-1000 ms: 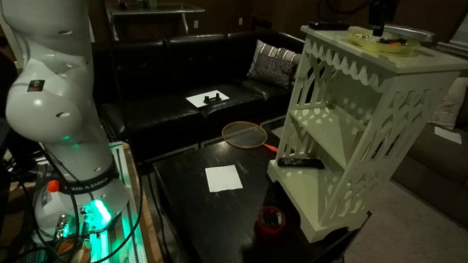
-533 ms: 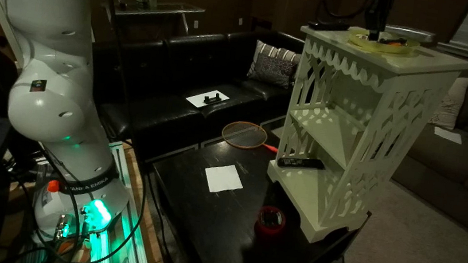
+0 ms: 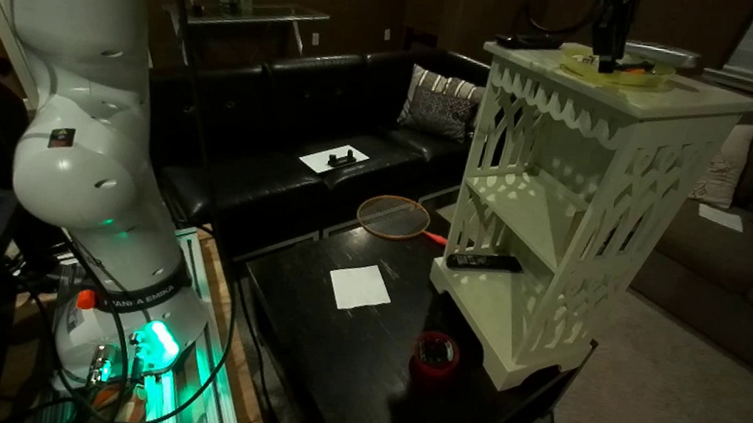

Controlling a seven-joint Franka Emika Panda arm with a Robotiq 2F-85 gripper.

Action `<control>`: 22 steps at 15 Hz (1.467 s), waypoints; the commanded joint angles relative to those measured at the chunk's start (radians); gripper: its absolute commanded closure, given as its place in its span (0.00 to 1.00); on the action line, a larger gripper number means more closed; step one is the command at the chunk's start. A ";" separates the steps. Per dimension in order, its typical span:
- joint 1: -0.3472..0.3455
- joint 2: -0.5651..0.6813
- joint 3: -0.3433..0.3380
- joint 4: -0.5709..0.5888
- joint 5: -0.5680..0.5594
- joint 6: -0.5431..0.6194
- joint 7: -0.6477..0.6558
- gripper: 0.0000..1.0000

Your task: Move the yellow plate to the second shelf

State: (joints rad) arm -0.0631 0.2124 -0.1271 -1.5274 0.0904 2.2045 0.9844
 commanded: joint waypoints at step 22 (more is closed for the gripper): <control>-0.004 0.038 0.006 0.016 0.020 0.000 -0.026 0.99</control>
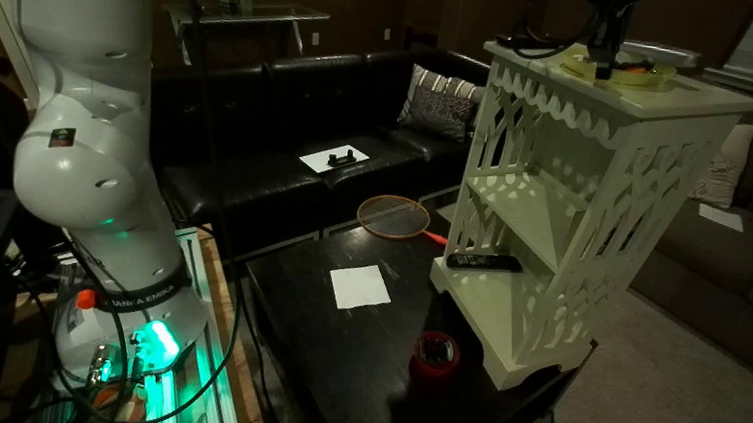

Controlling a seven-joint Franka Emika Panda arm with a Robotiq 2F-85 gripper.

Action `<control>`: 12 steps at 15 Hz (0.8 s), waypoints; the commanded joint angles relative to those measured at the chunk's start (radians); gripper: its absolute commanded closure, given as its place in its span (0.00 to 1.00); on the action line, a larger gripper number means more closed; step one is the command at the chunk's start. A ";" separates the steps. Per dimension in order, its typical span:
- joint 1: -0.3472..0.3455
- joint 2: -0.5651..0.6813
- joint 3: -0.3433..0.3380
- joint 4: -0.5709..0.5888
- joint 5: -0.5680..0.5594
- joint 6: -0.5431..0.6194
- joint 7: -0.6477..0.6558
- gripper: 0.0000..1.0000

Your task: Move the yellow plate to the second shelf

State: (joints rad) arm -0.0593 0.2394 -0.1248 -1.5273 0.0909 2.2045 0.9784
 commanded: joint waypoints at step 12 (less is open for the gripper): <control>-0.040 0.028 0.018 -0.022 0.175 0.138 -0.231 0.99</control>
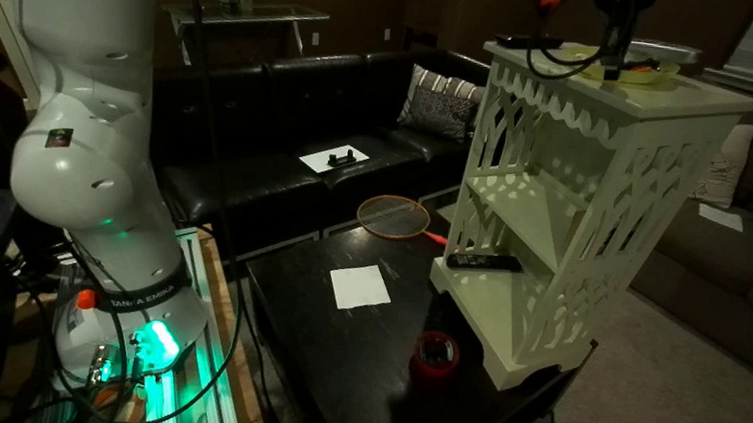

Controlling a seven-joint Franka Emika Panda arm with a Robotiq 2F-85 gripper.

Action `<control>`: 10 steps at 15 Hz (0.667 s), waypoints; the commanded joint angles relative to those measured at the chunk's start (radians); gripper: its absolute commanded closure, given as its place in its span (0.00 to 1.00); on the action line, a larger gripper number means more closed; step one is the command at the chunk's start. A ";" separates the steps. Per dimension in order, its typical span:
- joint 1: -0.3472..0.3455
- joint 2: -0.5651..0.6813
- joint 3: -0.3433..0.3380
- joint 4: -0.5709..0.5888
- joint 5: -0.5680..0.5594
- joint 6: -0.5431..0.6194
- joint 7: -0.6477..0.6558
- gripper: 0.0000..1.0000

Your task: Move the yellow plate to the second shelf

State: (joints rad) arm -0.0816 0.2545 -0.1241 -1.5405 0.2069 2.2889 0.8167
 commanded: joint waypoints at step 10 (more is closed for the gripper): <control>-0.037 0.012 0.018 -0.015 0.148 0.063 -0.226 0.99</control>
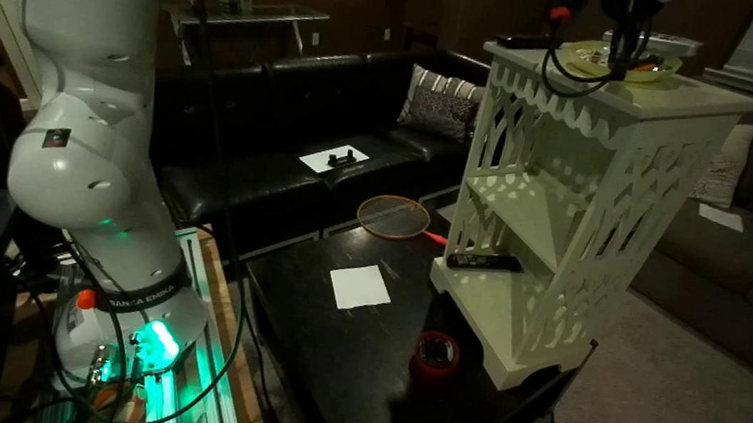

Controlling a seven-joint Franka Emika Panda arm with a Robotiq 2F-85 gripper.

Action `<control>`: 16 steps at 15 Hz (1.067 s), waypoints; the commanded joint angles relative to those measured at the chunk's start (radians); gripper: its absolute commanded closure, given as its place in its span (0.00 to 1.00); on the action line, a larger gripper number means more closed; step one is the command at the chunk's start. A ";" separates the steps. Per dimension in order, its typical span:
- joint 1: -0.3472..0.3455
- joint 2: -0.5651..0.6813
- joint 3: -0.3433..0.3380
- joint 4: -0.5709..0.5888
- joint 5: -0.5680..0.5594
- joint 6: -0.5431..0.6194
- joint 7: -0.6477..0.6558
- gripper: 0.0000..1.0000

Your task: Move the yellow plate to the second shelf

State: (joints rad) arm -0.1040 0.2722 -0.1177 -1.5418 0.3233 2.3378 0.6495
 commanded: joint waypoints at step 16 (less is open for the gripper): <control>-0.041 -0.061 0.003 0.017 0.035 -0.230 -0.226 0.99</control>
State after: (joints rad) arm -0.1304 0.2304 -0.1188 -1.5380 0.3239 2.1597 0.4637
